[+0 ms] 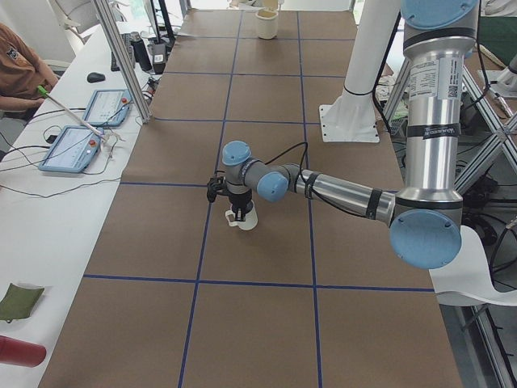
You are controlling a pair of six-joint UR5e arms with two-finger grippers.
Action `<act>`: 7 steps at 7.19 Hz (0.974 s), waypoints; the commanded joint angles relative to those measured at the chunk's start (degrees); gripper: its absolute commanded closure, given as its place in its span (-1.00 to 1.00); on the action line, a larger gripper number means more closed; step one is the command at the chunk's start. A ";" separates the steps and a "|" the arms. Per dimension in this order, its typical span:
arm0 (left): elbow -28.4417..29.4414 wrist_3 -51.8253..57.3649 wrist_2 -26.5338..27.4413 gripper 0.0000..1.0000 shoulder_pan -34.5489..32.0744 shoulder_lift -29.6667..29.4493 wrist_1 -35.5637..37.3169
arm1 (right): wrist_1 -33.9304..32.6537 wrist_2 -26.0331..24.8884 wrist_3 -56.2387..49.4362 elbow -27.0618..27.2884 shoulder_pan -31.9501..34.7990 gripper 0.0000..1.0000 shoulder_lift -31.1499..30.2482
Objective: Left arm hands cup to right arm to dump lemon
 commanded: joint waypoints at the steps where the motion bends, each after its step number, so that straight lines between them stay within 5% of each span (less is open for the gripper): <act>1: 0.03 0.40 0.00 -0.59 0.04 0.13 -0.16 | -0.68 -1.92 -0.02 0.11 0.00 -1.00 -0.65; 2: -0.31 0.58 0.00 -1.00 0.04 0.22 -0.25 | -0.77 -2.01 -0.19 0.11 0.00 -1.00 -1.34; 5: -3.56 3.54 0.00 -1.00 -0.31 -0.31 0.80 | -0.25 -1.40 -8.85 -0.15 1.75 -1.00 -4.94; 7: -3.48 15.12 0.00 -1.00 -4.68 -1.62 5.08 | -0.16 -1.31 -14.15 -1.29 4.38 -1.00 -7.32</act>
